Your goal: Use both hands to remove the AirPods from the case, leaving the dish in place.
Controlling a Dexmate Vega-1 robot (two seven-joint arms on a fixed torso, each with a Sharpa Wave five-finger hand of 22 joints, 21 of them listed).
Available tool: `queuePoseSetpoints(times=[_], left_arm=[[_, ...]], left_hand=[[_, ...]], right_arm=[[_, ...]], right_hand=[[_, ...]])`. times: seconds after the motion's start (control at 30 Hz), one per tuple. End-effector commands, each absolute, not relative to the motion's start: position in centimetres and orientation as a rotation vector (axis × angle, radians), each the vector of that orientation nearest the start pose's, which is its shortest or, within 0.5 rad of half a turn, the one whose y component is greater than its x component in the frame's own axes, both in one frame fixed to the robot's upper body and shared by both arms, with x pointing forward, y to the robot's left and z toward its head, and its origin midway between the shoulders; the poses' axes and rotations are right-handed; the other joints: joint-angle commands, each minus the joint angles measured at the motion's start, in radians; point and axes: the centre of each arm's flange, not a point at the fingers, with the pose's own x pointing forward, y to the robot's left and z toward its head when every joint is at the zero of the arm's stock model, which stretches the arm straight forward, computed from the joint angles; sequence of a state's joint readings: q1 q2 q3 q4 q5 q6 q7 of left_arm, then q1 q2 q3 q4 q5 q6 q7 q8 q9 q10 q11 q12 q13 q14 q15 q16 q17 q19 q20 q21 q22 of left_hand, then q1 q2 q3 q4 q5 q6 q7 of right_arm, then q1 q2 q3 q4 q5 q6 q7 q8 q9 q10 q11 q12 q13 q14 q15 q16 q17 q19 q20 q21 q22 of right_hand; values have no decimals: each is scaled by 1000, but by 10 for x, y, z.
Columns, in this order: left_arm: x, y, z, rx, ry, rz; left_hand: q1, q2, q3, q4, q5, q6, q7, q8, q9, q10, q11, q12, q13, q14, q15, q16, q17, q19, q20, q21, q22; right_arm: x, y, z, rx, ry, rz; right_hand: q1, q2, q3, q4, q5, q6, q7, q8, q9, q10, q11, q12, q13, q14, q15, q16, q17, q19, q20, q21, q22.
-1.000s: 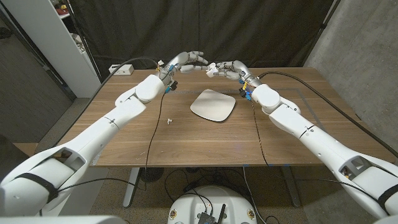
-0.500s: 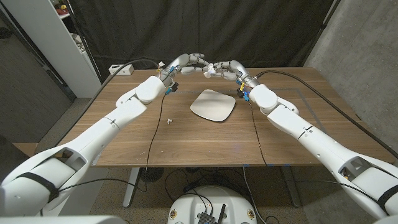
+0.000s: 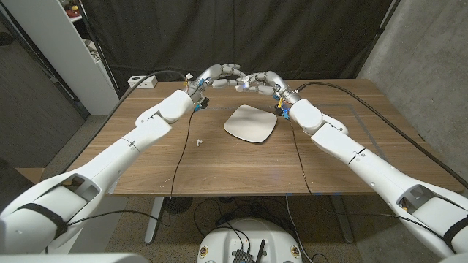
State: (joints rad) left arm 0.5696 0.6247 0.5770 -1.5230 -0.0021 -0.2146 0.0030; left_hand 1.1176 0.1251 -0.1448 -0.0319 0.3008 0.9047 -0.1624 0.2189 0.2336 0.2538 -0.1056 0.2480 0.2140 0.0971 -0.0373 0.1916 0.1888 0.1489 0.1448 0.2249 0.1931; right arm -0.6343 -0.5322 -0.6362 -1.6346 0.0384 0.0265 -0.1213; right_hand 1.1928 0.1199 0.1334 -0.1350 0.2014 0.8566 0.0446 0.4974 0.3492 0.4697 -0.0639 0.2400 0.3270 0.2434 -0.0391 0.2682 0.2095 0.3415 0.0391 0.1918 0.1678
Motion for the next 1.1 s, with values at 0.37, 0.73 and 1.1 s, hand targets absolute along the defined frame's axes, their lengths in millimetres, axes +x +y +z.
queuePoseSetpoints(times=[0.37,0.73,1.1], left_arm=[[596,195,110,834,-904,-202],[597,195,110,833,-898,-207],[596,199,109,777,-921,-235]], left_hand=[[-6,5,-13,4,12,3,40,-3,-2,-1,10,-1,2,6,-10,5,0,1,-1,1,5],[-14,7,-21,11,14,51,19,9,-6,18,-8,4,2,20,-18,9,1,6,-4,3,6],[-27,1,-40,22,18,-109,-46,-46,-15,10,3,-2,4,31,-22,9,2,11,-6,5,6]], right_arm=[[596,-115,90,-700,-849,257],[596,-119,91,-694,-853,241],[598,-121,87,-680,-833,241]], right_hand=[[6,10,-1,-4,8,74,-66,1,213,11,1,-2,3,14,-84,0,1,11,3,0,1],[5,12,-1,-3,8,71,-69,-2,214,8,-1,-4,2,12,-85,-1,1,11,1,0,1],[4,13,-2,-1,6,69,-67,-4,214,8,-1,-5,2,10,-85,-3,1,11,-2,-1,1]])
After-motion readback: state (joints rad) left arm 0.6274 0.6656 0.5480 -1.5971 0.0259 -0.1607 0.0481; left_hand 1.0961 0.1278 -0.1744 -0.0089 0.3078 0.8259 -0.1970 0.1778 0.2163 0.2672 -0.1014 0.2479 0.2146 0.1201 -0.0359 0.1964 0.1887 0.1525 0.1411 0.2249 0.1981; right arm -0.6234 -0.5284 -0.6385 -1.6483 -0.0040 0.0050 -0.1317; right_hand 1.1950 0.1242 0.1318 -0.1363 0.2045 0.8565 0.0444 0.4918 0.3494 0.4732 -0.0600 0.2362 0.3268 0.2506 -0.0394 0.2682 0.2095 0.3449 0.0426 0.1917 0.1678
